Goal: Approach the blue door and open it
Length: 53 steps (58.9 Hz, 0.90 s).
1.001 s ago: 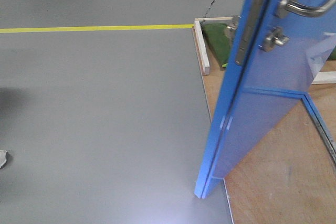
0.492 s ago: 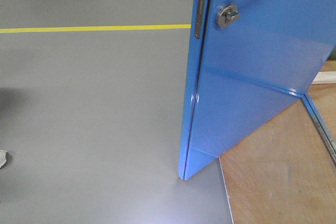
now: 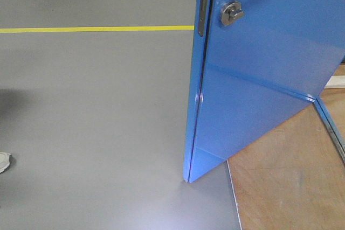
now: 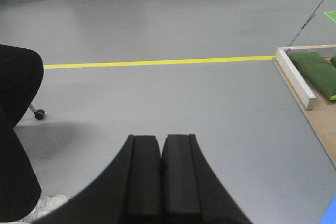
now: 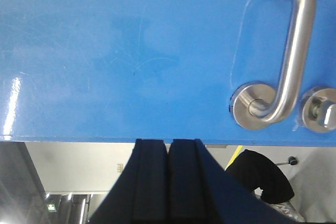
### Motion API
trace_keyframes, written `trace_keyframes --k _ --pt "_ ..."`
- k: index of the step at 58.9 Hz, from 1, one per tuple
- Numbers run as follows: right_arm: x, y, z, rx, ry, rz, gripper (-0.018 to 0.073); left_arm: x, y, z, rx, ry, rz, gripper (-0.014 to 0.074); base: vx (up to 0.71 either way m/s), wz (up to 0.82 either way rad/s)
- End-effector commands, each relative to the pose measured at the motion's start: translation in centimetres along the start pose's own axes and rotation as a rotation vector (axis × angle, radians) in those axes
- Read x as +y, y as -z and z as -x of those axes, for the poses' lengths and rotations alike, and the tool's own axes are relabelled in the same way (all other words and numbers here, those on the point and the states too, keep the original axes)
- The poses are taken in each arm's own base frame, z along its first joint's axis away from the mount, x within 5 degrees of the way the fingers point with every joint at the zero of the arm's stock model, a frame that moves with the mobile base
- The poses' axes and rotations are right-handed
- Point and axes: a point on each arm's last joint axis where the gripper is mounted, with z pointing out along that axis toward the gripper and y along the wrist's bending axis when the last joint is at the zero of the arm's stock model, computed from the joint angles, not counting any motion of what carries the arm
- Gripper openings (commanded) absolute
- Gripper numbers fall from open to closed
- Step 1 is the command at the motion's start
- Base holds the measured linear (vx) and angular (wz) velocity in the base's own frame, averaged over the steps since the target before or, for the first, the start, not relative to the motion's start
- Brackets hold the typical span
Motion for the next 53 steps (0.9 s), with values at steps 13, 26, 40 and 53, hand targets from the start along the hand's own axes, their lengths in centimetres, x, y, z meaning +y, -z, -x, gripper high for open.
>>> trace_keyframes --k 13,26,40,53 --pt "1.69 0.81 -0.16 -0.013 0.011 0.064 0.0002 0.02 0.08 0.64 -0.089 0.003 0.003 0.0070 0.03 0.07" --pt "1.69 0.81 -0.16 -0.013 0.011 0.064 0.0002 0.02 0.08 0.64 -0.089 0.003 0.003 0.0070 0.06 0.09" --pt "1.69 0.81 -0.16 -0.013 0.011 0.064 0.0002 0.02 0.08 0.64 -0.089 0.003 0.003 0.0070 0.10 0.12" --pt "1.68 0.81 -0.16 -0.013 0.012 0.064 0.0002 0.02 0.08 0.64 -0.089 0.003 0.003 0.0070 0.13 0.13"
